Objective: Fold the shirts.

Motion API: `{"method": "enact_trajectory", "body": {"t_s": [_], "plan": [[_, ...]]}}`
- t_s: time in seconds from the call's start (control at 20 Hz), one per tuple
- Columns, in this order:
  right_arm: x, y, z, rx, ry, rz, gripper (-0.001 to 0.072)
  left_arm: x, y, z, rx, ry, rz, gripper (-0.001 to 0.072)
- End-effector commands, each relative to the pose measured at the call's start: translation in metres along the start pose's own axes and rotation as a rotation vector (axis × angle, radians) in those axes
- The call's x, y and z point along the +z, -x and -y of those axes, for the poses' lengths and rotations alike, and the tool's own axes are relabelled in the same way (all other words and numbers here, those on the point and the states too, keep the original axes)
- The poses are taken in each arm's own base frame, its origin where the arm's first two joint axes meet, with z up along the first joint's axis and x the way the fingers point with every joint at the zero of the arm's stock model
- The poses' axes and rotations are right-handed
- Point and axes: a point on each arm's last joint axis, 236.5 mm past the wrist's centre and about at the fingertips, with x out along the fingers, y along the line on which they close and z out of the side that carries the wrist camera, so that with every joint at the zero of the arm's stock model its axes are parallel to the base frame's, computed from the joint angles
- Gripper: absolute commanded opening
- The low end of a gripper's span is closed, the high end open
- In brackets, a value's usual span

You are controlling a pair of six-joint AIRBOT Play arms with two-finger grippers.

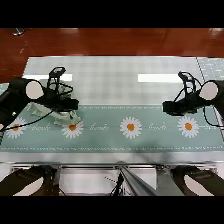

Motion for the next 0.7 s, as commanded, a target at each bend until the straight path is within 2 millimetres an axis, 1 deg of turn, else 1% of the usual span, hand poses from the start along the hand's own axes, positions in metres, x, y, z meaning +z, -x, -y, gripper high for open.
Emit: {"method": "enact_trajectory", "body": {"t_s": [0.0, 0.65], "plan": [[-0.0001, -0.0002, -0.0003, 0.001, -0.001, -0.001, 0.0017, -0.0001, -0.0002, 0.0001, 0.0, -0.001, 0.0, 0.0029], [0.0017, -0.0002, -0.0013, 0.006, -0.002, 0.007, 0.0017, -0.0001, -0.0002, 0.0001, 0.0, -0.001, 0.0, 0.0029]]}}
